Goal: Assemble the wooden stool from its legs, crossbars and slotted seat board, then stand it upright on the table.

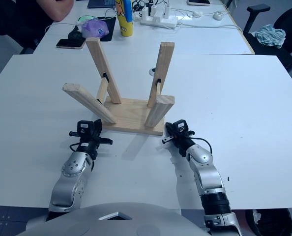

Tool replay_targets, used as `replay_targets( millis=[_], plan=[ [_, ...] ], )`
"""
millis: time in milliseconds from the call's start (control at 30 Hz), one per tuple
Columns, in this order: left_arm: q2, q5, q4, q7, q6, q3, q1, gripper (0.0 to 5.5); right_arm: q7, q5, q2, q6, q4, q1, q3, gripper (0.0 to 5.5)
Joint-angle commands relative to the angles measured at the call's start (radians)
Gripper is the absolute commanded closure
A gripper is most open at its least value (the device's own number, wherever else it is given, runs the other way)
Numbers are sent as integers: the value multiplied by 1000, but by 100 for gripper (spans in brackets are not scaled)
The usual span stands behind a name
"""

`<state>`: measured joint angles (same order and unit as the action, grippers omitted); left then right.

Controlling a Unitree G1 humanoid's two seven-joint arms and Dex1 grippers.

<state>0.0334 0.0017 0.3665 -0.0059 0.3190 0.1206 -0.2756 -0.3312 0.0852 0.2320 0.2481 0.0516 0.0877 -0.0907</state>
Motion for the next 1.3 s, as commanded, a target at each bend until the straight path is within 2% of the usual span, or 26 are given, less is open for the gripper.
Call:
replay_targets(
  millis=[33,233,433,567,800,933,1300],
  plan=[
    [-4,-9,-2,-7,-13,-6,-21,546,68,-22,-12,34,-12,-18,37,550],
    [7,-20,-6,-42,6,5,-31,546,129,-31,-56,52,-31,-24,40,550],
    [70,34,52,-14,-77,-92,4,546,155,-49,-68,40,-14,9,36,550],
    [101,44,-4,-27,-59,-120,47,546,139,-45,-78,40,-17,14,13,550],
    [140,25,-270,-135,1,-92,206,546,90,-39,-71,52,-33,-29,-29,550],
    [130,14,-332,-154,35,-87,233,546,72,-40,-64,58,-49,-66,-33,550],
    [88,-84,-120,-247,251,47,157,546,97,-47,-80,48,-91,-75,-19,550]
  ],
)
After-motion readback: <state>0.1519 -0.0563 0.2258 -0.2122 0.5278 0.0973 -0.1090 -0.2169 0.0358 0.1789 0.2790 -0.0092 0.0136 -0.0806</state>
